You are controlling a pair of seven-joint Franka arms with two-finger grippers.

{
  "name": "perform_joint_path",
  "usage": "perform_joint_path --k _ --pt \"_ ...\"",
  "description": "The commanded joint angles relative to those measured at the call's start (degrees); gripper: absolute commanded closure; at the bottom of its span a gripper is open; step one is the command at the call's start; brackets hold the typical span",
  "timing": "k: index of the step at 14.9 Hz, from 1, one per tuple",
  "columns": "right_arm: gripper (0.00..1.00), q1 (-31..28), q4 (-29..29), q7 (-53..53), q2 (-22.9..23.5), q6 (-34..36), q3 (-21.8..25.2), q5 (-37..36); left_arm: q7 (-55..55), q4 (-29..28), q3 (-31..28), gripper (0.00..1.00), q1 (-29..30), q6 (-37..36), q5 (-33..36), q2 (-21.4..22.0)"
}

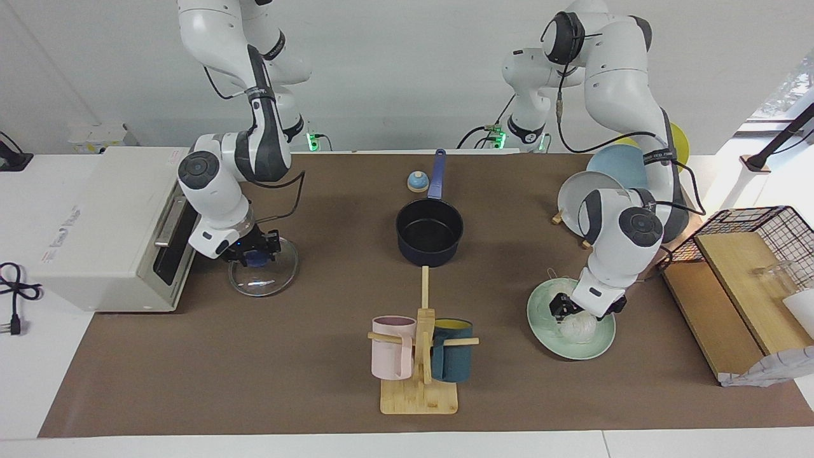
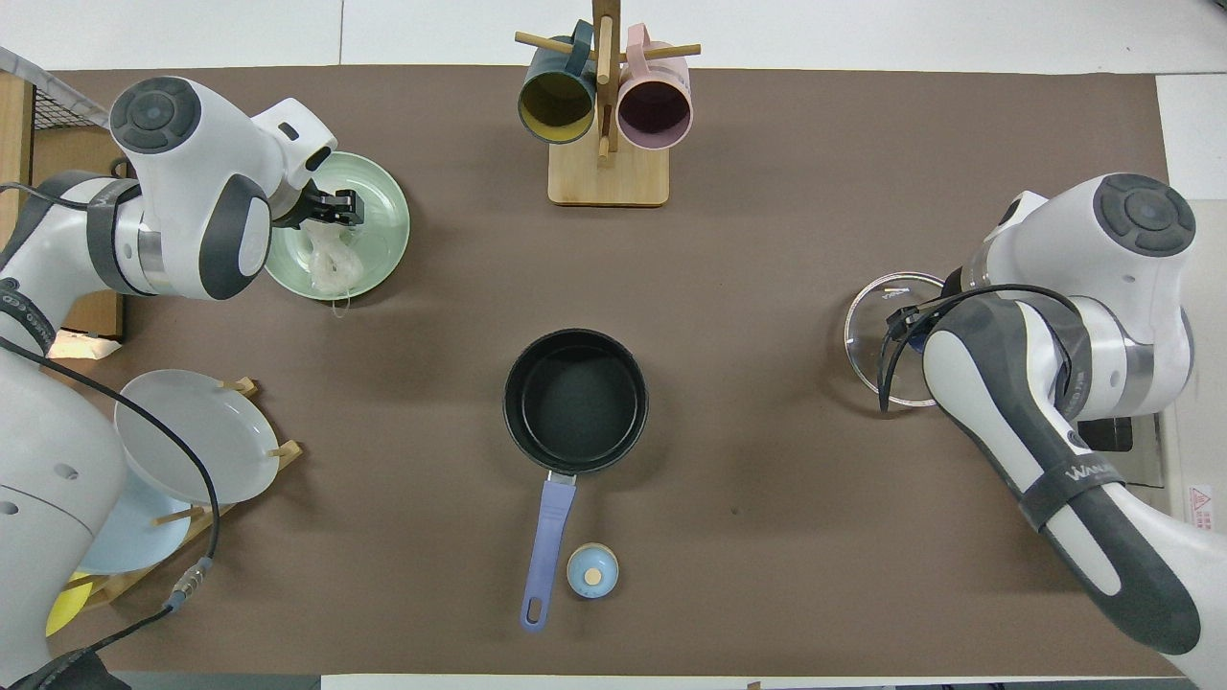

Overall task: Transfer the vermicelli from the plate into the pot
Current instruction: 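Grasp the vermicelli with the left gripper while the right gripper grips the lid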

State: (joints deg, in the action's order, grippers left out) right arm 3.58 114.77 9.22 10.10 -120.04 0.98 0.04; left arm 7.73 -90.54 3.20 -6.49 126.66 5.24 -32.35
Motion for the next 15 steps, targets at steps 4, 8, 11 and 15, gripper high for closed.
perform_joint_path --k 4,8,11,15 --pt "1.0 0.6 -3.7 1.2 -1.0 5.4 -0.4 -0.7 1.1 1.4 -0.1 1.0 -0.4 -2.4 1.1 1.2" --pt "1.0 1.1 -7.3 0.8 -0.5 9.6 -0.5 -0.7 1.2 2.2 -0.1 1.0 -0.3 -9.3 -4.8 7.9" --pt "1.0 1.8 -7.5 0.7 -0.7 10.3 -0.5 -0.7 7.8 3.1 1.0 1.0 -1.2 -19.7 -7.3 14.6" --pt "1.0 1.9 -12.5 -0.9 -1.0 16.8 -0.5 -0.7 22.3 2.7 2.6 1.0 -8.8 -29.3 -10.6 22.1"
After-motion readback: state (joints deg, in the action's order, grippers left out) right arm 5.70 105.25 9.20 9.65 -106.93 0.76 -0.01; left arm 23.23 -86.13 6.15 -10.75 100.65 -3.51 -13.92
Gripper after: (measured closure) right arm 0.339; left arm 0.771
